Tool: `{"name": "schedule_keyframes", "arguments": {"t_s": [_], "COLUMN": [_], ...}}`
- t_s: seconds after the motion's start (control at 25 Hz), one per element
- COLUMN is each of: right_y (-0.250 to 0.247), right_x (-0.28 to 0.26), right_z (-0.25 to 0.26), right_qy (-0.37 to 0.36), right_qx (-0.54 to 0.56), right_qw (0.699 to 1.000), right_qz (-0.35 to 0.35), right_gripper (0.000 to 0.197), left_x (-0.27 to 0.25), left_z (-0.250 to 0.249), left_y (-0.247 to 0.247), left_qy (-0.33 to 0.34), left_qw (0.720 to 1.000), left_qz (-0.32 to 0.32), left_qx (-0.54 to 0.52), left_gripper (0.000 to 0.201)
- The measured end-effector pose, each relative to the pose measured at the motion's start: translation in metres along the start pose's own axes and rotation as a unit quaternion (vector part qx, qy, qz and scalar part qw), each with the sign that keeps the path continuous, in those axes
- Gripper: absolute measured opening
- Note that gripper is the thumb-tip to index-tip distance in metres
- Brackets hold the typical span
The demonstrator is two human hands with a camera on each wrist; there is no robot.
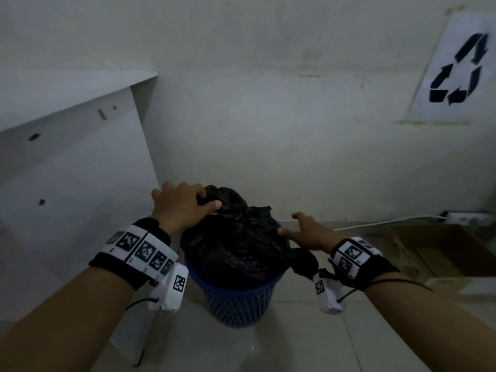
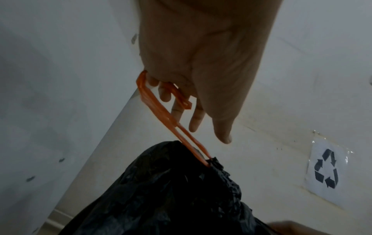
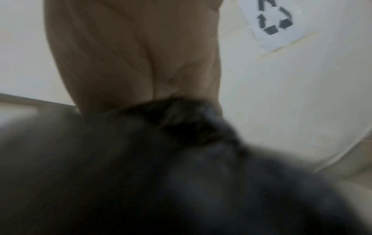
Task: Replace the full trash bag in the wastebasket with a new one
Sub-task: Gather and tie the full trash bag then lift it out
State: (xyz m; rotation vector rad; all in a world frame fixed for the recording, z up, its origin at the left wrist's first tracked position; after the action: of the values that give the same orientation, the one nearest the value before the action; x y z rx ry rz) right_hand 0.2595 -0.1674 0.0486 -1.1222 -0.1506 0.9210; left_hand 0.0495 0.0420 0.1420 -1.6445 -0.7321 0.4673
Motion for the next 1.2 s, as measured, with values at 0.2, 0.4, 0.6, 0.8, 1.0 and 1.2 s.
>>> {"name": "schedule_keyframes", "arguments": {"t_s": [0.2,0.4,0.6,0.8,1.0,1.2], "right_y": [0.035,0.077,0.035,-0.014,-0.029,-0.050], "right_x": [-0.017,-0.002,-0.004,-0.034,-0.073,-0.079], "right_z": [-0.044,-0.053,-0.056,-0.059,-0.032,-0.055], "right_qy": [0.111,0.099,-0.028,-0.051,-0.244,-0.140], "right_qx": [0.136,0.214,0.374,0.554,0.255,0.178], "right_qw": [0.972,0.962,0.915,0.828,0.935,0.961], "right_qz": [0.155,0.138,-0.148,-0.070,0.005,-0.158], "right_gripper": [0.060,0.034,0.015,0.012,0.030,0.041], "left_x": [0.001,-0.003,-0.013,-0.018,-0.012,0.007], "left_z": [-0.006,-0.028,-0.074,-0.110,-0.156,-0.151], "left_y": [0.036,0.044,0.050,0.064,0.077,0.068], "left_qy": [-0.022,-0.006,0.199,0.233,0.297,0.287], "left_qw": [0.983,0.989,0.978,0.969,0.937,0.928], "left_qz": [0.176,0.123,0.058,0.051,0.176,0.053], "left_qx": [0.038,0.077,0.011,-0.068,-0.049,-0.232], "left_gripper": [0.051,0.078,0.046,0.038,0.050,0.022]}}
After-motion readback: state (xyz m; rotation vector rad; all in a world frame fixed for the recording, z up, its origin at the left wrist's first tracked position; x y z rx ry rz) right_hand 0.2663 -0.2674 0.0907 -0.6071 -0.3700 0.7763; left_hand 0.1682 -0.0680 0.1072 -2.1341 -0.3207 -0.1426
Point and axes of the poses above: each hand's wrist, its own x-axis towards the middle knuckle, its own y-axis out of the palm, z = x × y, the point moved 4 cm from there along x, towards the middle knuckle, and after that the axes turned 3 degrees about -x, right-handed, at the moved point
